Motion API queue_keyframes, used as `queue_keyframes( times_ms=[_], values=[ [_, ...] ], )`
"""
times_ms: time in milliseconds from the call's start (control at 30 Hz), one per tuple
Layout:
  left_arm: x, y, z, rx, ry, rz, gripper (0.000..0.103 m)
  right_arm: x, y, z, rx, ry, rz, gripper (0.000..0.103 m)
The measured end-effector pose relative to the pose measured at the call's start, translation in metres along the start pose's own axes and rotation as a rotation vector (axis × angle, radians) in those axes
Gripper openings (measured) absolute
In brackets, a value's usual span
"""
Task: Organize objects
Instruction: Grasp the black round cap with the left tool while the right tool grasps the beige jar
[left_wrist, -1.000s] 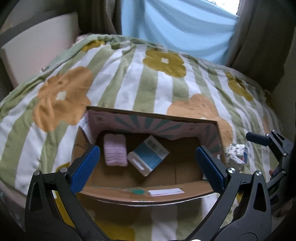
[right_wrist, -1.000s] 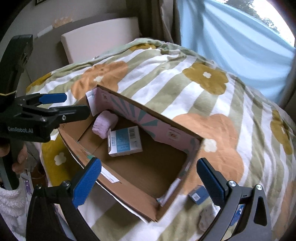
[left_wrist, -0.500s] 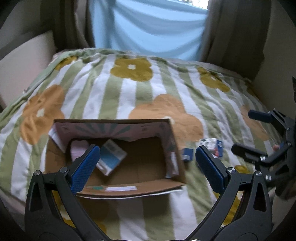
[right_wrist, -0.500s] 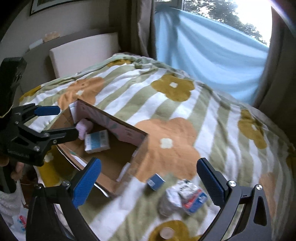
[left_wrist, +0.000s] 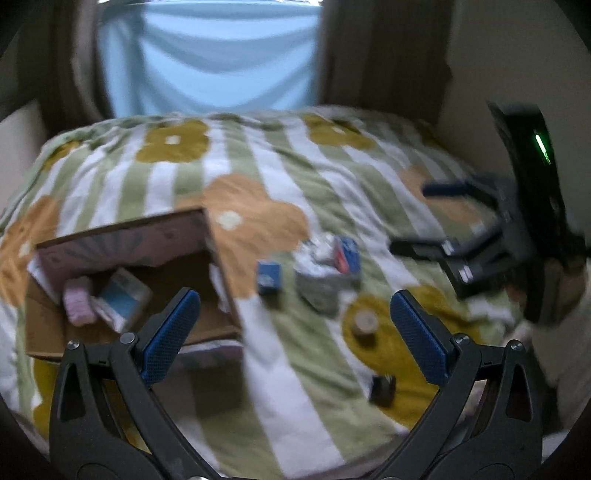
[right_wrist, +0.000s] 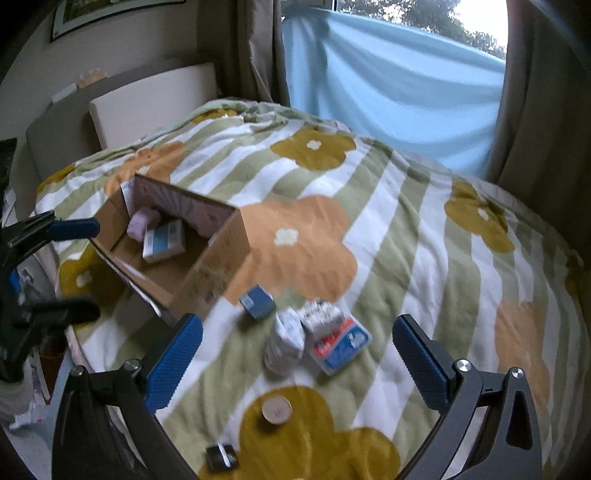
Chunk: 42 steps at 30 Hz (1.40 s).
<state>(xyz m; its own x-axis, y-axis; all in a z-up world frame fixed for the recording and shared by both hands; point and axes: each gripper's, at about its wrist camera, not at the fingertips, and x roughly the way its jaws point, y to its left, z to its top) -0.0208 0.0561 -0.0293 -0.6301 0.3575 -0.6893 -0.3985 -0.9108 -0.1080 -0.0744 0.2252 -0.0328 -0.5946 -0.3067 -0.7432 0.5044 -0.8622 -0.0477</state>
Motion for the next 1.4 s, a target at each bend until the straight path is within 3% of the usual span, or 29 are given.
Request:
queue_keyframes(
  times_ms=[333,400,633,800,867,1067,1233,1400],
  values=[
    [0.049,-0.074,-0.086,0.208,0.108,-0.134,0.102,0.020,-0.015,-0.051,0.059,0.041,0.042,0.103],
    [0.058,-0.084,-0.100,0.231,0.126,-0.145,0.097,0.028,-0.016,-0.061,0.077,0.053,0.055,0.103],
    [0.084,-0.094,-0.125,0.237,0.155,-0.153,0.083,0.054,-0.007,-0.094,0.067,0.093,0.061,0.103],
    [0.095,-0.095,-0.131,0.223,0.160,-0.162,0.078,0.065,-0.003,-0.105,0.058,0.092,0.072,0.098],
    [0.100,-0.095,-0.133,0.220,0.162,-0.152,0.071,0.070,-0.001,-0.109,0.049,0.090,0.079,0.098],
    [0.106,-0.090,-0.137,0.177,0.157,-0.144,0.063,0.086,0.008,-0.116,0.017,0.110,0.094,0.086],
    [0.116,-0.093,-0.141,0.178,0.178,-0.138,0.051,0.099,0.011,-0.124,0.022,0.140,0.108,0.070],
    [0.121,-0.098,-0.142,0.176,0.183,-0.137,0.046,0.103,0.011,-0.126,0.027,0.137,0.110,0.061]
  ],
)
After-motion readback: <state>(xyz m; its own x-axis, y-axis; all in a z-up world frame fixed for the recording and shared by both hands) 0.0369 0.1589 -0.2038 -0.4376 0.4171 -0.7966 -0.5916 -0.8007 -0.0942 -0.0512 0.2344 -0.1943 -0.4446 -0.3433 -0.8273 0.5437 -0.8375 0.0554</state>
